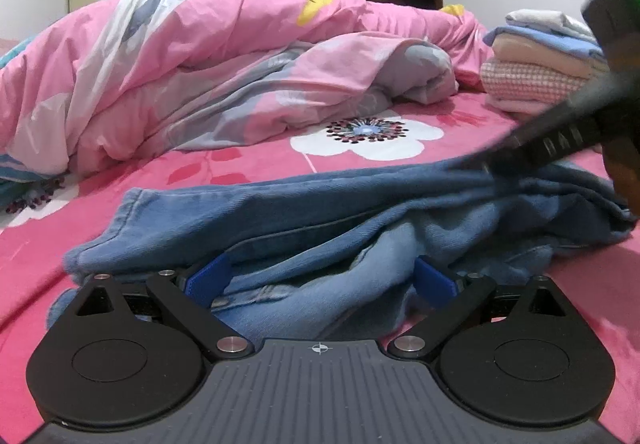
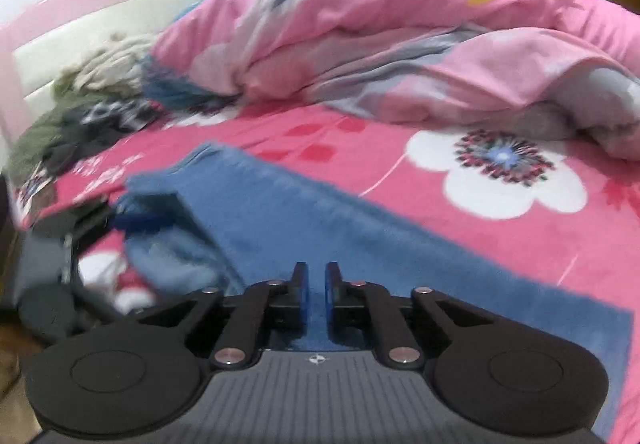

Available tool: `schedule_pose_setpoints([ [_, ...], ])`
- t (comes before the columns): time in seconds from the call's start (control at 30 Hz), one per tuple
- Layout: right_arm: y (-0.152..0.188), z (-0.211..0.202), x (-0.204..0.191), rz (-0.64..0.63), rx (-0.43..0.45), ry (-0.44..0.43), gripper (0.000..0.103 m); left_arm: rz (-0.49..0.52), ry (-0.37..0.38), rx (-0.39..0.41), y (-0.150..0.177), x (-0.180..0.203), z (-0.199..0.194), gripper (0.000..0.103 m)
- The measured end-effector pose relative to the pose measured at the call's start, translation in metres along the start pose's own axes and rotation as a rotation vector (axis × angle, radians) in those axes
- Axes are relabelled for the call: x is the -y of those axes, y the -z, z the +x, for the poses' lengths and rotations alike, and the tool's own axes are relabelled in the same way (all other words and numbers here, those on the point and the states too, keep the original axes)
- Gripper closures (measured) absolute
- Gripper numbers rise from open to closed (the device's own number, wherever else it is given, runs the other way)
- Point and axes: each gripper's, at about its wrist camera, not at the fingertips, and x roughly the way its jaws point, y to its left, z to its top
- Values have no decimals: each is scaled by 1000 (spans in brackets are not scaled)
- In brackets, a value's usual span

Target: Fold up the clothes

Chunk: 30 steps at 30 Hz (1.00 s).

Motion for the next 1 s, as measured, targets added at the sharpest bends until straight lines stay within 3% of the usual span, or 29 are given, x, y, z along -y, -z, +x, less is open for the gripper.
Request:
schedule_pose_setpoints([
  [0.17, 30, -1, -18, -88, 20, 31, 97, -145, 53, 123, -2, -25, -27, 4],
  [0.33, 46, 1, -46, -238, 68, 133, 97, -292, 57, 188, -20, -37, -15, 4],
  [0.43, 55, 6, -71, -385, 78, 224, 100, -250, 37, 165, -26, -23, 0, 4],
  [0.53, 63, 11, -87, -487, 85, 304, 100, -139, -27, 33, -21, -2, 22, 6],
  [0.57, 63, 9, -85, -470, 87, 299, 100, -98, -62, -19, -18, 3, 30, 6],
  [0.7, 58, -1, -72, -355, 98, 257, 101, -75, -51, 1, -8, -2, 17, 6],
  [0.9, 43, -56, -30, 11, 193, 230, 100, -66, -26, 9, 1, -10, 6, 6],
  [1.0, 64, -49, -3, 144, 96, 273, 100, -52, -28, 2, -1, -6, 8, 6],
])
